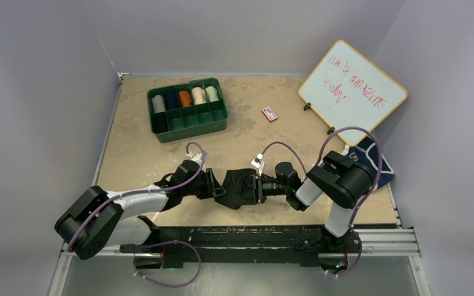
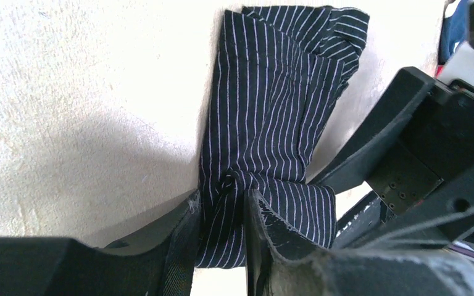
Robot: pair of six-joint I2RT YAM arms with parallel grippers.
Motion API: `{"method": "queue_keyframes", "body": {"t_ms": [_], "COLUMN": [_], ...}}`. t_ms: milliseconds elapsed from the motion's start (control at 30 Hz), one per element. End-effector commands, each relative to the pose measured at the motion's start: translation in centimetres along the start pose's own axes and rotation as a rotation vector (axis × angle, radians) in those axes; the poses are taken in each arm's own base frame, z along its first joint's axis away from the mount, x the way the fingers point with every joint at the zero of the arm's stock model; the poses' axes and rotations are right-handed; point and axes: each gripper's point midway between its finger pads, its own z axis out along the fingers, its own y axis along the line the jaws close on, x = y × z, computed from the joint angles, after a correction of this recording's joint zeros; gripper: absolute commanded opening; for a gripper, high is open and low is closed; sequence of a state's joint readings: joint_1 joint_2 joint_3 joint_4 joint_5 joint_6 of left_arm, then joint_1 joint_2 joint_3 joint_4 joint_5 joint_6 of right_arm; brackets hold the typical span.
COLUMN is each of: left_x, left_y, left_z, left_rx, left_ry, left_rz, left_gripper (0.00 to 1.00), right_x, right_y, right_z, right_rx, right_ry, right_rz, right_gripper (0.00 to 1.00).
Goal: Roll the underwear
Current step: Roll the underwear to the center of the board.
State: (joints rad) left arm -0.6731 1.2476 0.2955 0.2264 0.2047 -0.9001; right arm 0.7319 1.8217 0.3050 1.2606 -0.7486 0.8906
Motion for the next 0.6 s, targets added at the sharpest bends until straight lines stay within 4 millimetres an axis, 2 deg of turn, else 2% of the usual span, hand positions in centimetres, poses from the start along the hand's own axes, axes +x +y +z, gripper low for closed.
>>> {"method": "queue_keyframes", "body": {"t_ms": [0,100,167,367,467,567], "left_x": [2.6,2.5,2.4,2.1,1.8,1.6], "left_y": [5.3,5.1,4.9,3.8,3.2,2.9], "left_z": [-0.4,-0.4,-0.3,-0.3,-0.3,-0.3], "left_rx": [-0.225,-0.219,-0.214,-0.166,-0.149,-0.145], "left_ry": [0.066,0.065,0.063,0.056,0.053,0.055], "left_rz": [0.001,0.002,0.003,0.018,0.034,0.046], "left_gripper": [0.28,0.27,0.27,0.27,0.27,0.27], "right_x": [-0.3,-0.9,-2.1,-4.4,-5.2,-5.4], "right_y": [0.3,0.0,-0.4,-0.6,0.2,1.6], "right_z": [-0.8,-1.3,-1.9,-4.3,-4.6,-3.8], "right_rx": [0.034,0.104,0.191,0.382,0.38,0.354], "right_ry": [-0.008,-0.012,-0.026,-0.027,-0.037,-0.046], "right_rz": [-0.094,-0.175,-0.248,-0.415,-0.505,-0.66], "right_gripper": [0.52,0.56,0.58,0.6,0.6,0.6]}}
